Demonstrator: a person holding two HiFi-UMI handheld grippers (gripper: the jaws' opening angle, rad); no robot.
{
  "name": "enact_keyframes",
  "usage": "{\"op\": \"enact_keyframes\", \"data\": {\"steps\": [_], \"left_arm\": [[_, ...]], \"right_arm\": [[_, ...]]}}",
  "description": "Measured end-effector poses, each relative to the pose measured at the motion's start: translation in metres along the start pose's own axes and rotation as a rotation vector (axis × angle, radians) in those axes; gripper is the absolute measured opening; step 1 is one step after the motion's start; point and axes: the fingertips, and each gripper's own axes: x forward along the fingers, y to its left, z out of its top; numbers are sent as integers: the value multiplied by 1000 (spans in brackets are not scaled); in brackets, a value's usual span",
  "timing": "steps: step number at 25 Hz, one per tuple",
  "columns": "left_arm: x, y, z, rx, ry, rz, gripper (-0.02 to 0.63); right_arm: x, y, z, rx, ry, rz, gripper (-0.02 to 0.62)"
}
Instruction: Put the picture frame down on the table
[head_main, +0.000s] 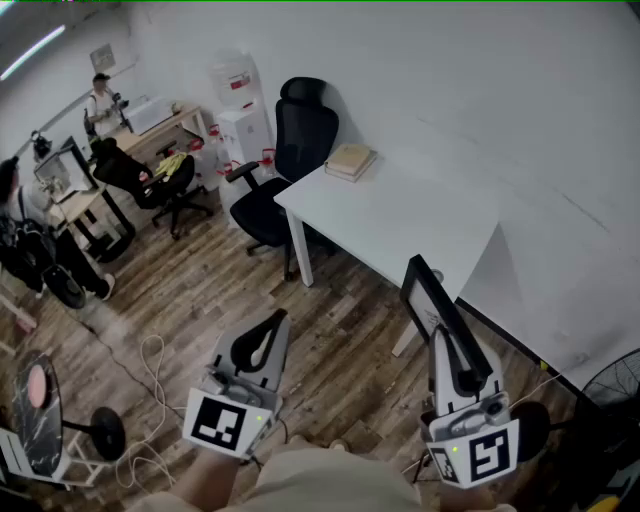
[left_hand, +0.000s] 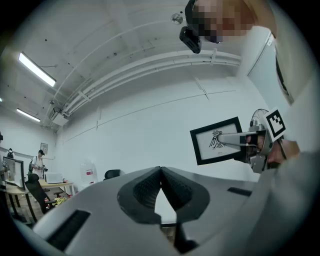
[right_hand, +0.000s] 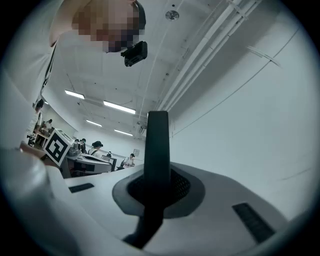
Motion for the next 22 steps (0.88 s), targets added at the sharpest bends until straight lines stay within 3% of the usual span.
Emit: {"op": "enact_keyframes", "data": {"steps": [5, 18, 22], "left_arm": [[1, -2, 5, -2, -6, 3, 21], [-20, -4, -5, -15, 28, 31, 21], [-23, -4, -2, -22, 4, 29, 21]], "right_arm": [[-2, -7, 1, 69, -30, -9, 32], [-5, 2, -17, 121, 21, 22, 31], [-6, 6, -17, 114, 33, 35, 31]]}}
